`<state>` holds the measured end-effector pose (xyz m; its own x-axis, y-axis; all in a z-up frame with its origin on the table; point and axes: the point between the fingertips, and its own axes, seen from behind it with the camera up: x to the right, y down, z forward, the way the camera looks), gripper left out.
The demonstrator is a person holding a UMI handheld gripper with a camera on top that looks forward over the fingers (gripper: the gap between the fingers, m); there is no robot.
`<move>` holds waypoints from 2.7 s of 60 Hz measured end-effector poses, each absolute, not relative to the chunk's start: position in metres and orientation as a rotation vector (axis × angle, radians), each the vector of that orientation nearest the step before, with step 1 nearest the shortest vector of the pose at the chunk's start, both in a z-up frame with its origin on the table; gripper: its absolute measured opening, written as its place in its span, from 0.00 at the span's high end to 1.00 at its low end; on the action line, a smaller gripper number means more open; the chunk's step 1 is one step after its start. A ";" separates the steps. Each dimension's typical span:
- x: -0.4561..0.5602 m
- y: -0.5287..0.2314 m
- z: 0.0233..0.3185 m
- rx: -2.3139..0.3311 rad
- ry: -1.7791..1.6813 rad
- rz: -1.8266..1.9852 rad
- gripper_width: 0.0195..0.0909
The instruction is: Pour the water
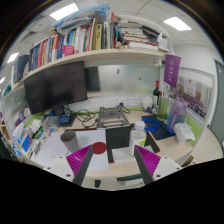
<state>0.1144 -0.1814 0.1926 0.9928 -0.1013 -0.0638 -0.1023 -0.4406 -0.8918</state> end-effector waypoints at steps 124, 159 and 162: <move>0.028 0.052 0.154 -1.341 -1.576 -1.229 0.73; 0.014 0.038 0.159 -1.461 -1.511 -1.143 0.72; 0.017 0.033 0.164 -1.575 -1.379 -1.032 0.72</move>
